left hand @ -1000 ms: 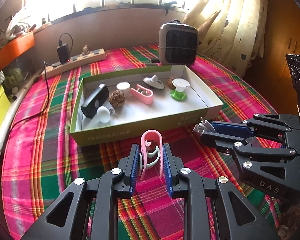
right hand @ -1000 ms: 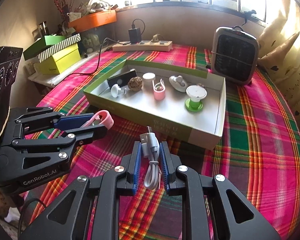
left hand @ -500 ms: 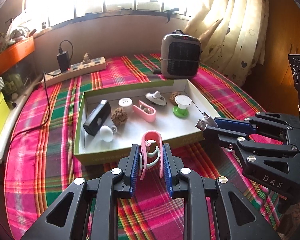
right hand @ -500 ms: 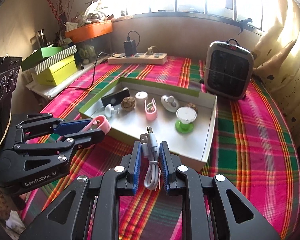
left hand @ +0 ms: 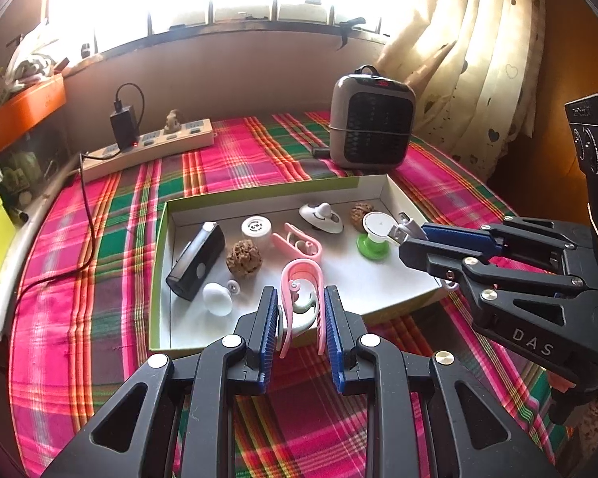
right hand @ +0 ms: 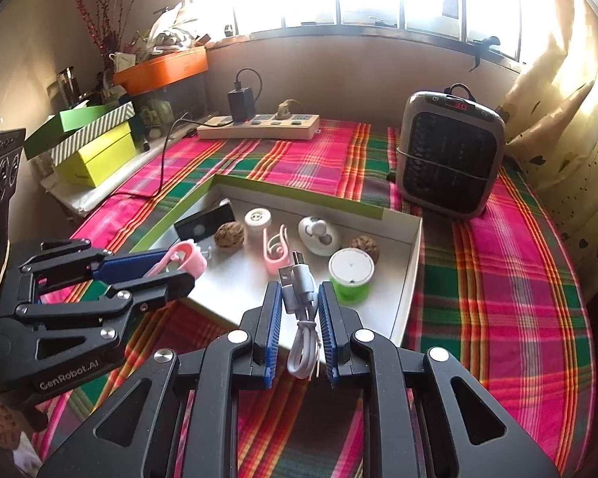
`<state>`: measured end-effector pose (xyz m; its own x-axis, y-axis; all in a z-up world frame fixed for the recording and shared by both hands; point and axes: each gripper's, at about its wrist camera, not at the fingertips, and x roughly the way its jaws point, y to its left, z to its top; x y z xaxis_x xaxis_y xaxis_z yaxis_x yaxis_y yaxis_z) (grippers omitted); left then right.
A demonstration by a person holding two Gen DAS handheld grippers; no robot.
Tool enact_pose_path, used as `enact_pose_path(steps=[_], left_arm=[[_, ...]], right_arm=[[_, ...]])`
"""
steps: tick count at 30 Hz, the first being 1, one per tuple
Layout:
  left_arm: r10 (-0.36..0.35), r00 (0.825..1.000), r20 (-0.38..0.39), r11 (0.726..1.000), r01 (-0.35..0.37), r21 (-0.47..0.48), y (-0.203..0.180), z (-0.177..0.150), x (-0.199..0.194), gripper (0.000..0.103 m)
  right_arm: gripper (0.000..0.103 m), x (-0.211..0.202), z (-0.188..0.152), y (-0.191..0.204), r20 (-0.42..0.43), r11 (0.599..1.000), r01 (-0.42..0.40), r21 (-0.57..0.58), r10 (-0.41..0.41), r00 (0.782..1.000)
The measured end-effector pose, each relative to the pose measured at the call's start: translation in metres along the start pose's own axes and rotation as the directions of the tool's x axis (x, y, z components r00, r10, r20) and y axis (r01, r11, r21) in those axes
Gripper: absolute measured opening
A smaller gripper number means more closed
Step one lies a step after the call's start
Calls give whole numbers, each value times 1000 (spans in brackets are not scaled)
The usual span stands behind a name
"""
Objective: Organize objects
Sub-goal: 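Carry the ear hook and white cable over into the box with both tools, then lower both tools into the box and open them to release the items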
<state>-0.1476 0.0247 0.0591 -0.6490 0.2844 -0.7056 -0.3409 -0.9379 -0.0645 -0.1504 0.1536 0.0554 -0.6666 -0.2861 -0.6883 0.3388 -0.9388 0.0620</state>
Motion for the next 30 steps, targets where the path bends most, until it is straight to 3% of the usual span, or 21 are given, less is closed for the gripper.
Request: enact_pose_path(steps=[30], left_arm=[[6, 998, -57, 999, -9, -51, 15, 11, 42, 21]], right_arm=[[20, 60, 26, -12, -81, 1000, -22, 2, 22, 996]])
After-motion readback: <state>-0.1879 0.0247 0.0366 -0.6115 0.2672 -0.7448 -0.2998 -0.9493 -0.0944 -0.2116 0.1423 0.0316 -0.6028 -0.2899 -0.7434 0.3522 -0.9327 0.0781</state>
